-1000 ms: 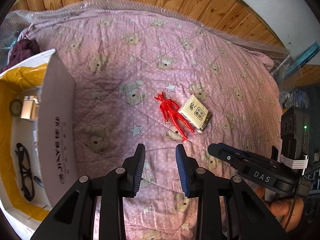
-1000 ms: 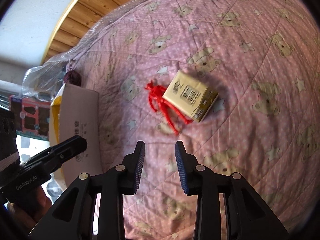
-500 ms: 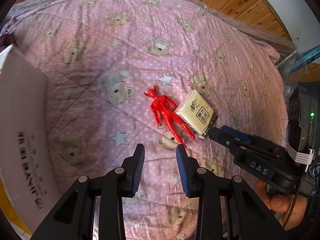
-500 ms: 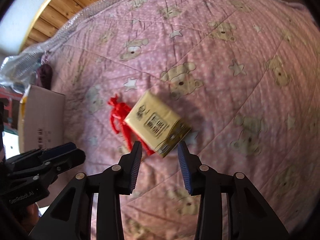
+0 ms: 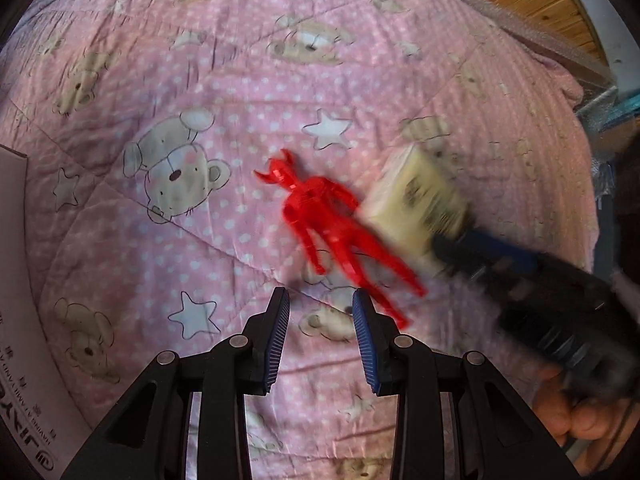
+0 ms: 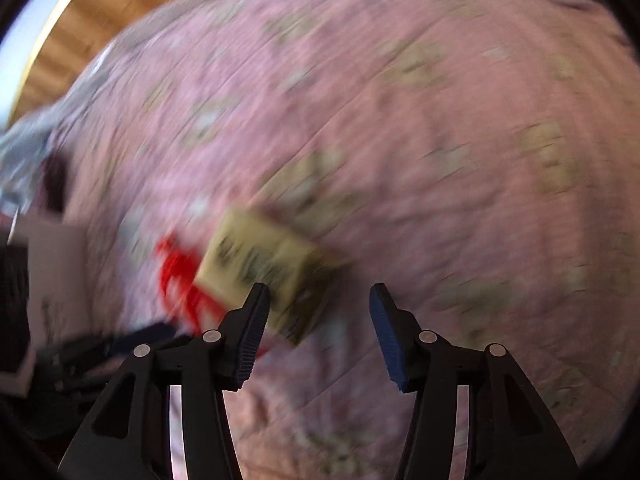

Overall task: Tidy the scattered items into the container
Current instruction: 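Lower both tools toward the red figurine and the tissue pack, then grasp the red figurine with the left tool while the right tool grasps the tissue pack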

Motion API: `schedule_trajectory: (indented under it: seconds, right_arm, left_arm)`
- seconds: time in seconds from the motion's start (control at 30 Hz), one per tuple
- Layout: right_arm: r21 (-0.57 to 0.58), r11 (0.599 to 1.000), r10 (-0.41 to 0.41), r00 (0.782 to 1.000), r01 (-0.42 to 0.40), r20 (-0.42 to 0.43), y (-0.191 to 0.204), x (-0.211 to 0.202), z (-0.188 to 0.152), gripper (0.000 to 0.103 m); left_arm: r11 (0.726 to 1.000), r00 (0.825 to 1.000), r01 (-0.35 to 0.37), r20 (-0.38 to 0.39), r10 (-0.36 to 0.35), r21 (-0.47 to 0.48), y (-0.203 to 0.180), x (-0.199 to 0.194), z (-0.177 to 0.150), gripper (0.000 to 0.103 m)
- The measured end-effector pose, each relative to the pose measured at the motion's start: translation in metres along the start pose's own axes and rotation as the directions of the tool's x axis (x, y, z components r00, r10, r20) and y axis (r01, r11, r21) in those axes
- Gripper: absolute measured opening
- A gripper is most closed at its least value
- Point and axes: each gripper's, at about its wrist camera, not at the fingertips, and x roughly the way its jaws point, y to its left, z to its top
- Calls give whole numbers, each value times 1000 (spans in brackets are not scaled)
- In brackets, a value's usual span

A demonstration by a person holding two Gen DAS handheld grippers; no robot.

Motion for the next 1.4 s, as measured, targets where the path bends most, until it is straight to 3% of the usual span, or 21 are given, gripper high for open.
schedule_trajectory:
  seconds: [0.13, 0.27, 0.33, 0.4, 0.5, 0.53, 0.67, 0.8, 0.9, 1.03, 1.2, 1.3, 1.4]
  right_arm:
    - [-2, 999, 35, 999, -35, -6, -7, -2, 7, 55]
    - [-149, 983, 104, 994, -107, -27, 14, -10, 3, 55]
    - [-209, 973, 89, 995, -98, -54, 22, -5, -2, 56]
    - [-219, 974, 40, 996, -55, -74, 18, 5, -4, 57]
    - [-103, 994, 34, 999, -38, -38, -2, 2, -2, 60]
    - [-74, 997, 14, 1000, -16, -19, -8, -1, -1, 60]
    - [-72, 997, 25, 1000, -26, -15, -13, -8, -2, 60]
    - [-262, 964, 50, 999, -52, -17, 10, -17, -9, 60]
    - [-390, 920, 21, 1000, -28, -22, 30, -12, -11, 60]
    - [-424, 905, -2, 1000, -11, -29, 33, 0, -11, 60]
    - [-282, 959, 17, 1000, -22, -22, 11, -5, -3, 60]
    - [-340, 940, 32, 999, -32, -6, 18, -11, -4, 60]
    - [-448, 894, 16, 1000, -9, 11, 39, -9, -3, 60]
  left_arm:
    - [998, 1000, -3, 18, 5, -58, 14, -5, 2, 34]
    - [997, 997, 66, 40, -64, -37, 6, -15, 5, 34]
    - [996, 995, 94, 37, -94, -6, -5, -15, 7, 37]
    - [998, 998, 55, 28, -55, 14, -10, -8, 8, 37]
    - [1000, 1000, -10, 24, 10, -10, -2, -5, 9, 37]
    - [999, 999, -44, 27, 44, -26, 4, -7, 9, 43]
    - [987, 995, -72, 55, 81, -142, 40, -25, 6, 40]
    - [982, 997, 42, 68, -30, -184, 48, -36, 9, 40]
    - [984, 995, 79, 80, -66, -161, 34, -36, 15, 46]
    - [994, 998, -12, 63, 19, -111, 15, -22, 21, 46]
    - [986, 996, -80, 33, 86, -146, 33, -19, 19, 46]
    - [984, 996, -76, 28, 81, -161, 41, -21, 17, 46]
    - [986, 998, -54, 28, 59, -157, 39, -22, 18, 46]
